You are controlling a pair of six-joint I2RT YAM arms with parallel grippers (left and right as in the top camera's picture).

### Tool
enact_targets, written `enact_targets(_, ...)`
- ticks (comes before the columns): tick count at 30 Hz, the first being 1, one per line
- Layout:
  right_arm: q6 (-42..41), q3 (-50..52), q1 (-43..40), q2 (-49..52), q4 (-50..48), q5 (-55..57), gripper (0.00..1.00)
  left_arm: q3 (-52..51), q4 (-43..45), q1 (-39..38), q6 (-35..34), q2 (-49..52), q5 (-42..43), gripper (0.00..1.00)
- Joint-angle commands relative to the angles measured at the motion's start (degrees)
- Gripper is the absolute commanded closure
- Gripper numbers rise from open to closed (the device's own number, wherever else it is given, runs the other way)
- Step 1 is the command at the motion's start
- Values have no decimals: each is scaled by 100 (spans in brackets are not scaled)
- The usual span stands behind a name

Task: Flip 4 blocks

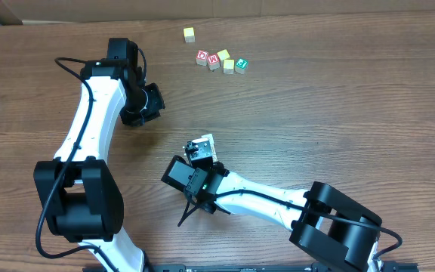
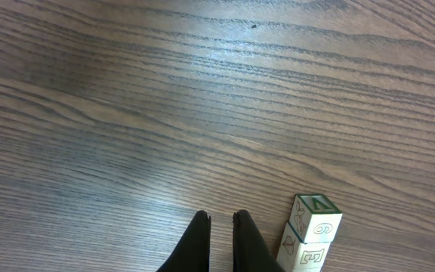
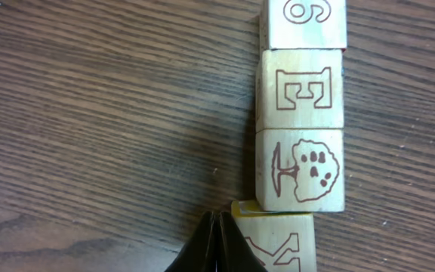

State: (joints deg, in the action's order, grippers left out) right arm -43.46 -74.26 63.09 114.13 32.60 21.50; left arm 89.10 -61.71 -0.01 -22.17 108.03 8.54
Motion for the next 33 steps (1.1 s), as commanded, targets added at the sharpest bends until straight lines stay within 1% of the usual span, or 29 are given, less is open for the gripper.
enact_targets(1,22,-109,-17,66,-20,166,96,96,7,-39,-52,61,-15,95)
enact_targets(11,4,-109,-17,66,-13,354,96,96,2,-39,-55,61,-15,95)
enact_targets(28,4,-114,-39,66,26,354,96,96,2,-39,-52,61,-15,94)
enact_targets(30,4,-116,-48,66,26,352,96,96,2,-39,-52,61,-15,96)
enact_targets(33,4,-116,-48,66,28,352,96,96,2,-39,-52,61,-15,94)
